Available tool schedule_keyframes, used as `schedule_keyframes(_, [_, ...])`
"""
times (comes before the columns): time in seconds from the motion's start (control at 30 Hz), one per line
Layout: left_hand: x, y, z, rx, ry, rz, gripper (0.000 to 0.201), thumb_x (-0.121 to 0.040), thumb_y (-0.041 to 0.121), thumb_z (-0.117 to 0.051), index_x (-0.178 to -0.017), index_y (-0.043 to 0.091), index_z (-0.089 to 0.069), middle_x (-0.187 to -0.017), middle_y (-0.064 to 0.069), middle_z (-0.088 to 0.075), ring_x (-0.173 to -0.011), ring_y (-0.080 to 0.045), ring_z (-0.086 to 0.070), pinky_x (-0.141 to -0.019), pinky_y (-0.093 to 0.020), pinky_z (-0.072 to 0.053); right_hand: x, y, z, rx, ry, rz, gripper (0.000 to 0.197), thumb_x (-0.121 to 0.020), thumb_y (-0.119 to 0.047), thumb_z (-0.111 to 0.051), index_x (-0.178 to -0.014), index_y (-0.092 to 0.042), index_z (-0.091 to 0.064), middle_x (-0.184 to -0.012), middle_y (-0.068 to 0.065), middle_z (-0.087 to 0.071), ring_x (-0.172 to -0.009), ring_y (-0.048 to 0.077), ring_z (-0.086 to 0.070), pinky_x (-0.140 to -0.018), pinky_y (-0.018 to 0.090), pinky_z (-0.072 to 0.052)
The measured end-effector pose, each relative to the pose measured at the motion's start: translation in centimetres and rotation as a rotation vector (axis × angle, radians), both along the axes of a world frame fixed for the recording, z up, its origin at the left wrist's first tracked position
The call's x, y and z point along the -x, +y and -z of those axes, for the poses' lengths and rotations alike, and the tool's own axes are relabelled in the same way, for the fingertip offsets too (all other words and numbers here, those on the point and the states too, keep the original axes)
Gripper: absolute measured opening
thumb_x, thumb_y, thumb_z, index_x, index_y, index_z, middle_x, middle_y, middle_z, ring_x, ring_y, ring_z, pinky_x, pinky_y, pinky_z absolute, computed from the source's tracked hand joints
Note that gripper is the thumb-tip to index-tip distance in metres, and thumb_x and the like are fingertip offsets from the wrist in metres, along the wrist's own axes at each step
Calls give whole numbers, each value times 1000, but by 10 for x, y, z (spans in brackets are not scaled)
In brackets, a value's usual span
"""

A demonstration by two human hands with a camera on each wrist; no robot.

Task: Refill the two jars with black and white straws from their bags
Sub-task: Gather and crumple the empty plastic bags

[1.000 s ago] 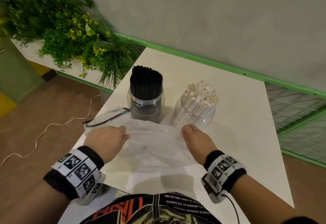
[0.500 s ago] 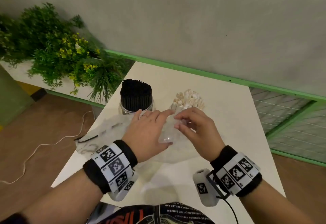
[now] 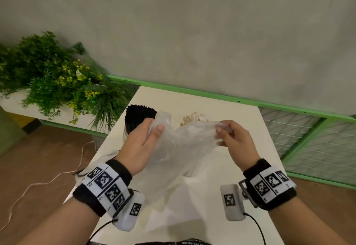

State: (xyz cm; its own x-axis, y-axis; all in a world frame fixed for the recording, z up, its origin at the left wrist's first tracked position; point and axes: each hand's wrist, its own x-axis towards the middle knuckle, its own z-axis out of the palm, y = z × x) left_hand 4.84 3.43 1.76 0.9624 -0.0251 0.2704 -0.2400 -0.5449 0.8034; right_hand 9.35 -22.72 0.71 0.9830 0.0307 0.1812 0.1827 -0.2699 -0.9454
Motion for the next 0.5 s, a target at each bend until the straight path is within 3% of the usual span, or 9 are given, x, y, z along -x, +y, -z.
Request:
schedule_keyframes(0.07, [1,3,0,11,-3,-12,43,-91,58,-40,-122,29,-45,-102,13,-57,-88,4,-54,-72,-19,-38,1,4,-4,-58,-40,11,9,-95,-10,-55,-95,-16,-62,-80,5,-64,-70,12,-63,-61,24,-55])
schedule_keyframes(0.13, [1,9,-3,-61,-51,17,56,-92,34,-53,-142,36,-28,-127,13,-47,-102,0,-52,-83,-21,-42,2,6,-9,-66,-77,-16,13,-95,-8,-55,-92,-18,-63,-79,5,-62,-68,11,-61,-60,24,-55])
schedule_keyframes(0.17, [0,12,-6,-170,-90,48,64,-91,22,-55,-145,39,-24,-133,13,-40,-105,-4,-51,-87,-23,-43,1,8,-10,-55,-89,-37,14,-95,-7,-55,-91,-18,-63,-80,4,-62,-68,11,-60,-61,24,-55])
schedule_keyframes(0.23, [-1,16,-11,-372,-171,97,55,-91,16,-56,-137,41,-40,-129,12,-42,-100,-7,-53,-87,-27,-46,0,9,-13,-15,-112,-67,15,-95,-5,-54,-91,-16,-64,-81,5,-62,-68,10,-59,-61,23,-53])
schedule_keyframes(0.33, [-4,22,-20,-381,-185,57,22,-91,21,-60,-111,30,-64,-104,12,-53,-84,-2,-55,-76,-21,-46,-4,7,-19,18,-143,-68,15,-95,-5,-54,-93,-14,-64,-81,5,-63,-67,9,-58,-62,21,-52])
schedule_keyframes(0.43, [-8,35,-21,-355,-229,-61,9,-92,16,-59,-95,23,-65,-88,12,-53,-77,0,-52,-67,-11,-36,-9,-4,-20,-13,-144,-10,16,-96,-7,-54,-90,-18,-64,-78,3,-62,-64,8,-59,-64,23,-53])
schedule_keyframes(0.5, [-9,44,-21,-350,-215,-114,8,-93,16,-56,-94,23,-59,-87,11,-50,-77,0,-50,-65,-12,-34,-11,-14,-20,-38,-143,22,16,-95,-8,-54,-89,-19,-64,-78,3,-62,-63,8,-59,-65,24,-54])
